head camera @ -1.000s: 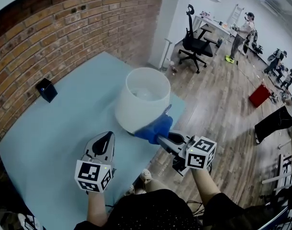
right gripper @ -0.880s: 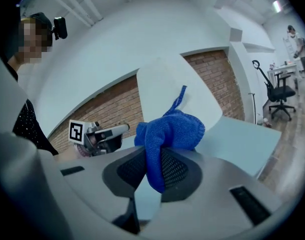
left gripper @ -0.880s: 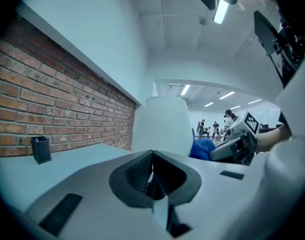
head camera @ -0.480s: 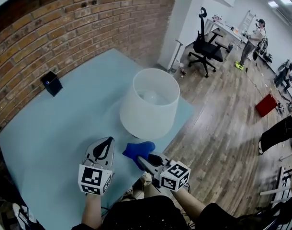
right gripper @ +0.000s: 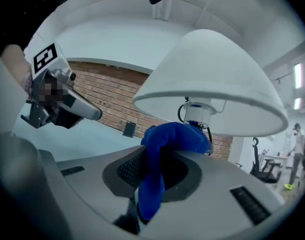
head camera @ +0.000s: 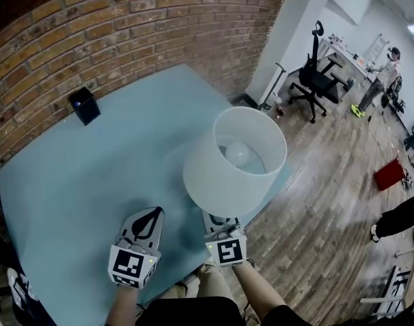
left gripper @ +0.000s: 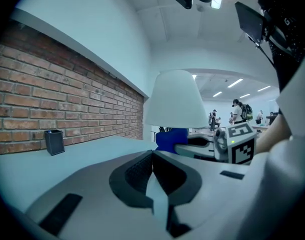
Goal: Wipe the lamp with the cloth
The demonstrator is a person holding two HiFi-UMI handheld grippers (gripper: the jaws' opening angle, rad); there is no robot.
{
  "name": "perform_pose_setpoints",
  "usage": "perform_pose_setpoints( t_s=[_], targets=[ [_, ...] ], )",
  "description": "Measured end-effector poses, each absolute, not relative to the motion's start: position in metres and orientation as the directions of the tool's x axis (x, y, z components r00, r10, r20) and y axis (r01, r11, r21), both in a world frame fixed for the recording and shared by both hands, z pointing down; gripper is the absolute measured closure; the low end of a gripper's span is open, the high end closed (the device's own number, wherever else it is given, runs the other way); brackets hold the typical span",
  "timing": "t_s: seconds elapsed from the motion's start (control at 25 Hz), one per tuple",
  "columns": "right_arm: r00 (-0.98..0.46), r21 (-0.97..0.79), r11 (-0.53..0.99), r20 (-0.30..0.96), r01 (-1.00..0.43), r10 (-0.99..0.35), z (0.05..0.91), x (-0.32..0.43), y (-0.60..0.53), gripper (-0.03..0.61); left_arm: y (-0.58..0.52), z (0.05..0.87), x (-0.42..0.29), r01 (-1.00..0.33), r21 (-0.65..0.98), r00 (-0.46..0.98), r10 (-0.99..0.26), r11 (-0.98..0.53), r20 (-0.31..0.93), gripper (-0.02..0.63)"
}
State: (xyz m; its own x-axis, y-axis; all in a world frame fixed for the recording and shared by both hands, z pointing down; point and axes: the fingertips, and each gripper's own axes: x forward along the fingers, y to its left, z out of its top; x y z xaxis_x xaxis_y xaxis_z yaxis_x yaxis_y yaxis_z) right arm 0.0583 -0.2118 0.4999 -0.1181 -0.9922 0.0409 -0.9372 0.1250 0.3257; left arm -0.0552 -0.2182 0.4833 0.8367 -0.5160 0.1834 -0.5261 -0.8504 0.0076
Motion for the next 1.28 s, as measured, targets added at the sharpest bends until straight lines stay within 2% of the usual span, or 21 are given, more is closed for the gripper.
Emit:
perform_pose_setpoints(
  t_s=[0.16, 0.36, 0.56, 0.72, 0.84, 0.96, 1.16, 1.28],
  targets=[
    [-0.076, 0.304, 0.094, 0.069, -0.948, -0.995, 0.512, 0.068, -0.226, 0.518, -0.219, 0.483, -0.052, -0.529, 0.02, 0.837, -0.518, -0.848, 0.175, 0.604],
    [-0.084, 0.156, 0.125, 0.25, -0.98, -0.965, 0.555, 0.069, -0.24, 0.52, -0.223, 0.491, -0.051, -0.533, 0.018, 0.832, -0.52, -0.846, 0.194, 0.604],
    [-0.172, 0.048, 0.218, 0.459, -0.975, -0.871, 0.589, 0.045, -0.235, 0.519, -0.222, 0.488, -0.043, -0.518, 0.035, 0.842, -0.502, -0.855, 0.199, 0.604],
    [-0.261, -0.007, 0.301, 0.515, -0.954, -0.816, 0.596, 0.031, -0.203, 0.519, -0.219, 0.492, -0.035, -0.496, 0.035, 0.853, -0.478, -0.868, 0.21, 0.606],
    [-0.306, -0.051, 0.322, 0.483, -0.945, -0.82, 0.584, 0.035, -0.17, 0.518, -0.216, 0.495, -0.031, -0.481, 0.049, 0.86, -0.461, -0.875, 0.219, 0.604],
    [-0.311, -0.05, 0.318, 0.391, -0.947, -0.866, 0.558, 0.055, -0.14, 0.518, -0.212, 0.495, -0.024, -0.487, 0.069, 0.86, -0.465, -0.871, 0.209, 0.606],
    [-0.272, 0.179, 0.309, 0.207, -0.934, -0.94, 0.504, 0.099, -0.132, 0.518, -0.204, 0.488, -0.006, -0.52, 0.076, 0.847, -0.503, -0.85, 0.172, 0.606],
    [-0.294, 0.214, 0.317, 0.134, -0.924, -0.946, 0.49, 0.114, -0.142, 0.518, -0.196, 0.487, 0.005, -0.543, 0.064, 0.834, -0.528, -0.838, 0.158, 0.604]
  ],
)
